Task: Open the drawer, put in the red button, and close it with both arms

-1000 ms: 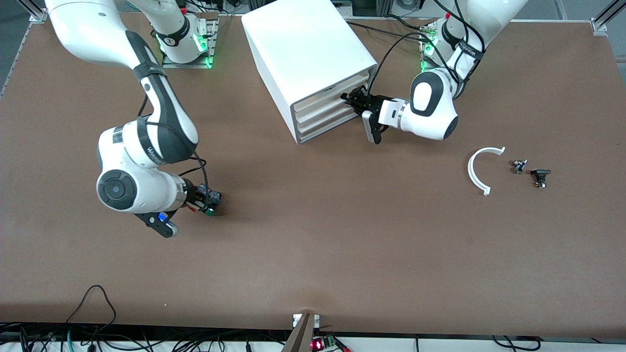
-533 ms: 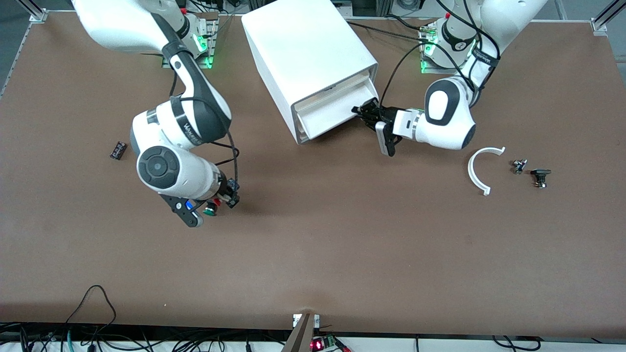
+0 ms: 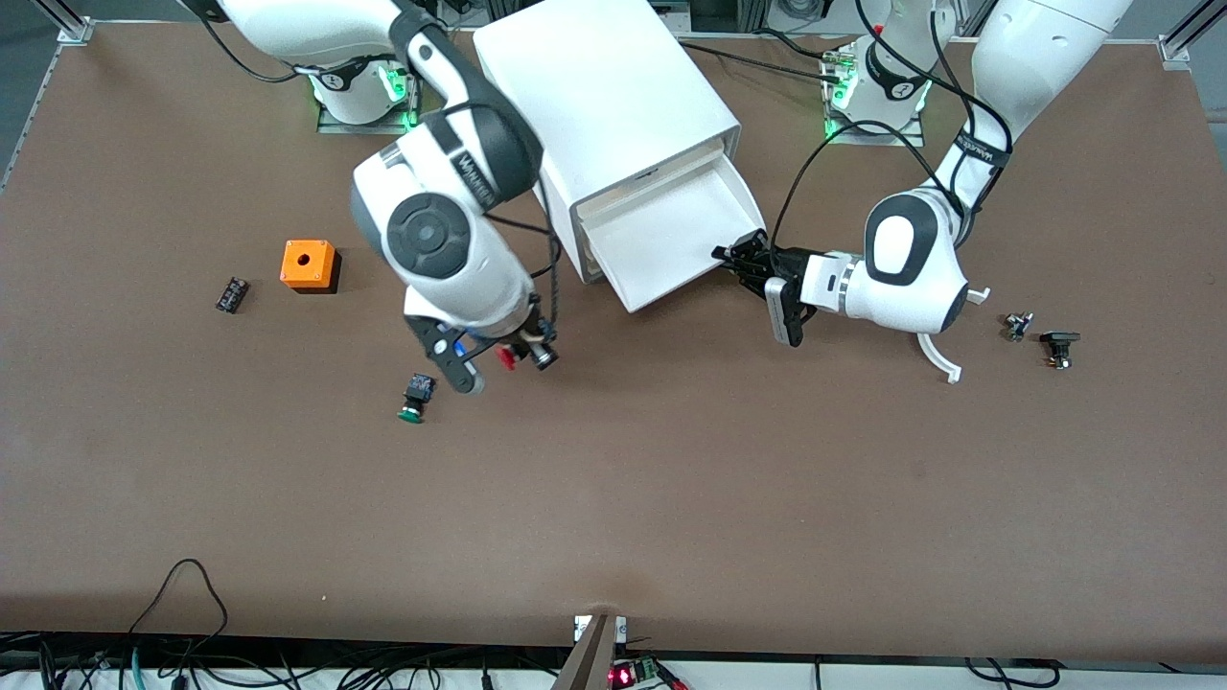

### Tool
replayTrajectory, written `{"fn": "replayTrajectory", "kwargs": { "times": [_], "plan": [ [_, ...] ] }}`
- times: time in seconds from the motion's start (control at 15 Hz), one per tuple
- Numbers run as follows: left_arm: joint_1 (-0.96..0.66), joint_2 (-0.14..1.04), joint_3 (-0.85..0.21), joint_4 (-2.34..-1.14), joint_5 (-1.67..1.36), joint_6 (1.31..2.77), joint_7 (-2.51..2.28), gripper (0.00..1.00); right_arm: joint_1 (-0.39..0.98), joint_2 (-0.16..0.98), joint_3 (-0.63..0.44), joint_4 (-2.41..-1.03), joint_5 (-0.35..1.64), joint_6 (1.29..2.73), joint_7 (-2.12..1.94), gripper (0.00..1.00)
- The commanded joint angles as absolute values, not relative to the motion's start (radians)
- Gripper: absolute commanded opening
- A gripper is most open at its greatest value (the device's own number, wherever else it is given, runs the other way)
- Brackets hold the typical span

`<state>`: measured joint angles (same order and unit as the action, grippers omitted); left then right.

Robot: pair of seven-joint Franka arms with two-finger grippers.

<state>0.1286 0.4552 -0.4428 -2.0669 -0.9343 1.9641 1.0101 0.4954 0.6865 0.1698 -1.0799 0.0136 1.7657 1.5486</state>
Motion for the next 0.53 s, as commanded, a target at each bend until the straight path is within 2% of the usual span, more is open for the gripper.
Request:
{"fn": "replayTrajectory", "kwargs": {
  "times": [0.0,0.27,0.33,0.4,0.47],
  "plan": [
    [0.121,0.511,-0.423,-1.994,-0.864,1.990,0.994,0.00,0.540,0.696,0.193,-1.057,0.023,1.819,1.630,0.00],
    [0.136,0.512,-0.420,-1.971,-0.832,1.987,0.976,0.00,0.546,0.709,0.262,-1.060,0.043,1.890,1.762,0.00],
    [0.138,0.512,-0.420,-1.965,-0.827,1.982,0.976,0.05,0.552,0.712,0.270,-1.063,0.060,1.905,1.772,0.00],
    [0.141,0.511,-0.420,-1.959,-0.827,1.974,0.976,0.41,0.557,0.719,0.271,-1.065,0.089,1.920,1.776,0.00],
    [0.149,0.508,-0.420,-1.954,-0.824,1.964,0.988,0.99,0.580,0.729,0.272,-1.065,0.121,1.943,1.787,0.00]
  ]
}}
